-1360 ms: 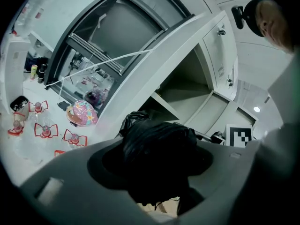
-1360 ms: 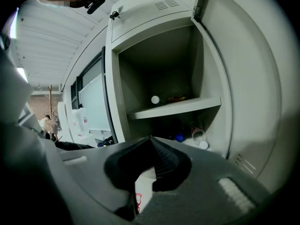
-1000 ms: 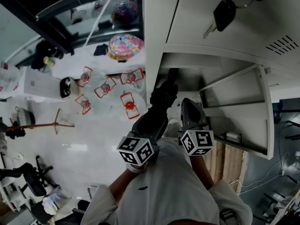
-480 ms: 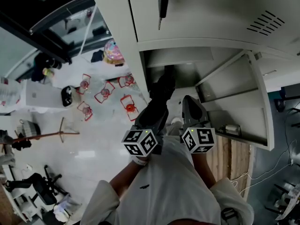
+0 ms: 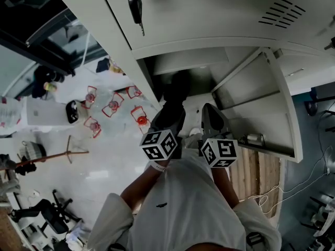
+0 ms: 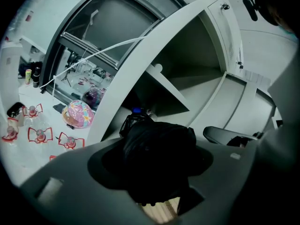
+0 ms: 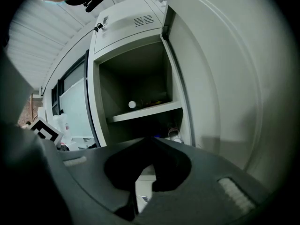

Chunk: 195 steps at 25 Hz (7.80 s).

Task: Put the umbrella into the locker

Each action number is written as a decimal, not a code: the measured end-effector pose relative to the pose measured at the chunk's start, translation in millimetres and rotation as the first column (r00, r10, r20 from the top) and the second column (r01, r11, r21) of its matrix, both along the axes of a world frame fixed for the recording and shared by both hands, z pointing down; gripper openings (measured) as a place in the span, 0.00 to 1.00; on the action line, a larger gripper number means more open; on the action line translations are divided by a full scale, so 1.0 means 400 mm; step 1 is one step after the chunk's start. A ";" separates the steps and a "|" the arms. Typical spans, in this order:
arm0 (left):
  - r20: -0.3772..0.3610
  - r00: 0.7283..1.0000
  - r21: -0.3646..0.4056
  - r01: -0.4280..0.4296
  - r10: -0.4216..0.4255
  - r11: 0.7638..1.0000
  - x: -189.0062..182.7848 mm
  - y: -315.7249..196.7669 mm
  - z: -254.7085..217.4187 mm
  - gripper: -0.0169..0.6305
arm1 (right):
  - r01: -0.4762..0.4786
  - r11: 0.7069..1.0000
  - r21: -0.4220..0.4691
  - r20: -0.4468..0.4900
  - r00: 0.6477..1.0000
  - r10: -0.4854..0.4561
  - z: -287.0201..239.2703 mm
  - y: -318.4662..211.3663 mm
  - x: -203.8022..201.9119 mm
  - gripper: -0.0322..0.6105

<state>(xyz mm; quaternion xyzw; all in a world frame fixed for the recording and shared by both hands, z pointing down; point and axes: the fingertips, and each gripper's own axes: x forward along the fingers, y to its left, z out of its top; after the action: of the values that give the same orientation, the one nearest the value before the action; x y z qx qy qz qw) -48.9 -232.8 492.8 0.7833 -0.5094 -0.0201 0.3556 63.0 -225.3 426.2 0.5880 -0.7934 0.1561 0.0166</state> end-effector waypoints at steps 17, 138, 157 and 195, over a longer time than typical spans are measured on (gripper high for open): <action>0.042 0.999 0.030 0.032 -0.033 0.999 0.044 -0.112 0.034 0.51 | -0.037 0.999 -0.029 0.017 0.999 0.037 0.034 -0.037 0.030 0.05; 0.380 0.925 0.182 -0.050 -0.023 0.982 0.054 -0.224 0.017 0.14 | 0.024 0.995 -0.094 -0.006 1.000 -0.024 0.065 -0.027 -0.024 0.05; 0.346 0.938 0.235 -0.050 -0.035 0.971 -0.070 -0.060 -0.096 0.05 | 0.070 0.997 -0.013 -0.167 0.983 -0.071 0.003 -0.037 -0.023 0.05; 0.321 0.937 0.280 0.044 -0.137 0.959 -0.229 0.038 -0.159 0.05 | 0.134 0.991 0.028 -0.173 0.977 -0.127 -0.042 -0.040 -0.050 0.05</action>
<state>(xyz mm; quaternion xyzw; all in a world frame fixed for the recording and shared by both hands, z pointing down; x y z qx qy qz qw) -140.5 -217.7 429.1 0.7915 -0.5911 0.0291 0.1526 42.9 -241.4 409.3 0.5462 -0.8288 0.0881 0.0834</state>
